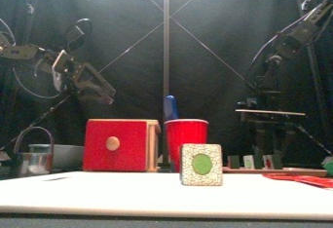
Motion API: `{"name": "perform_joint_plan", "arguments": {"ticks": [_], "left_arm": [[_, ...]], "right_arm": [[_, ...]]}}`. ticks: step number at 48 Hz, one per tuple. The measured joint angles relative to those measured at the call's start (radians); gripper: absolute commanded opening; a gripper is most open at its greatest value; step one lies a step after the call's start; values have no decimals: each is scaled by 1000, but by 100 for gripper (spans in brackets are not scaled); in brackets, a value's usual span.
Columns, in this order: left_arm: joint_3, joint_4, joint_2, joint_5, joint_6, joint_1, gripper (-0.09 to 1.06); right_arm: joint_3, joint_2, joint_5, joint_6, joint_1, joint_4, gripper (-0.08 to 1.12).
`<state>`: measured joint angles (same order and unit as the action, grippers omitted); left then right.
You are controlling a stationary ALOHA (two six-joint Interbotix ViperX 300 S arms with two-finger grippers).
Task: Place sushi on board then cut the sushi with the knife then place the pieces on the plate
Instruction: Place the 4 sushi pieces on the plate
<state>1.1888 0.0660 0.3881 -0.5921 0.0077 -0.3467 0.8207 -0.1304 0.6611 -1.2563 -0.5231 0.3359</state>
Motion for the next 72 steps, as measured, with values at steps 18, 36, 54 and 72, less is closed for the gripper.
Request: {"name": "perform_joint_plan", "arguments": {"ticks": [18,36,54,72], "left_arm": [[0,-2,0,2,0,2,96],[0,-2,0,2,0,0,96],[-23,-8,0,0,-3,0,96],[-25,-124,-2,2,-3,8,96]], "right_arm": [[-5,-40,-5,-14,-2,61,82],[-21,-259,43,9,78,77,81],[-140,-117,-178,399,577,-193,81],[-410,224,-83,773,715,-295,82]]}}
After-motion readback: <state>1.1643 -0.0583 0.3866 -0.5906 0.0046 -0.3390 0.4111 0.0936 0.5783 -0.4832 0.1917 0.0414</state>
